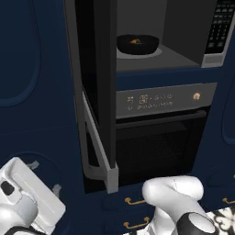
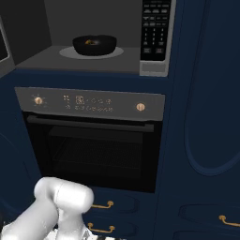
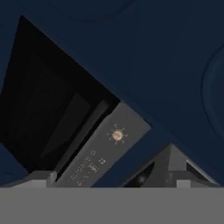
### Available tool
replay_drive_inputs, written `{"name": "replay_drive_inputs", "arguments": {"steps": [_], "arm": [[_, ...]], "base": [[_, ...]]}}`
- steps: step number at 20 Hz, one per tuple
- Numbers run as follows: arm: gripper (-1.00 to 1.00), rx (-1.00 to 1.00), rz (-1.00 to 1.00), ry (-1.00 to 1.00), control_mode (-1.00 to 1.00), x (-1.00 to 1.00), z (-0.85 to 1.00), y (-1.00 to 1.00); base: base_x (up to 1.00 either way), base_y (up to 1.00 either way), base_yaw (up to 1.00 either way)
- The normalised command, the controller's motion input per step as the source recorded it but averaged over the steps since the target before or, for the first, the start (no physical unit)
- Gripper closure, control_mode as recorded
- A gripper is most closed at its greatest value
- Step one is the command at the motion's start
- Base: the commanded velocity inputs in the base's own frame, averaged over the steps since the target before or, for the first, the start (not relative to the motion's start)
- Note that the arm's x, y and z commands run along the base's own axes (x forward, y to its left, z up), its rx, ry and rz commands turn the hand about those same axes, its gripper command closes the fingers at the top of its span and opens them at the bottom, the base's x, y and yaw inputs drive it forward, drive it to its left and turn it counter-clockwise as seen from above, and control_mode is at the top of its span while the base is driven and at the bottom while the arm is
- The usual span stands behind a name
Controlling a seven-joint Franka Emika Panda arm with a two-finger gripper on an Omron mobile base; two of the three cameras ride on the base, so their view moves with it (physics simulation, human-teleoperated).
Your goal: Pick the bell pepper from the sink and place it in the bowl. Then pick the bowl and place it in the microwave. Then close the microwave door and press the start button.
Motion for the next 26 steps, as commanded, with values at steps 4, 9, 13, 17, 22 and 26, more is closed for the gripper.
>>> {"name": "replay_drive_inputs", "arguments": {"steps": [4, 9, 13, 17, 22, 26], "arm": [[-1.00, 0.05, -0.22, -0.01, -1.00, 0.02, 1.00, -0.03], [-1.00, 0.10, -0.17, -0.03, -1.00, -0.04, 0.78, -0.55], [-1.00, 0.11, -0.11, -0.02, -1.00, -0.05, 0.51, -0.76], [-1.00, 0.09, -0.07, -0.02, -1.00, -0.01, 0.32, -1.00], [-1.00, 0.05, -0.01, -0.07, -1.00, -0.46, 0.06, -1.00], [-1.00, 0.00, 0.00, -0.07, -1.00, -0.67, -0.14, -1.00]], "base": [[0.00, 0.00, 0.00], [0.00, 0.00, 0.00], [0.00, 0.00, 0.00], [0.00, 0.00, 0.00], [0.00, 0.00, 0.00], [0.00, 0.00, 0.00]]}}
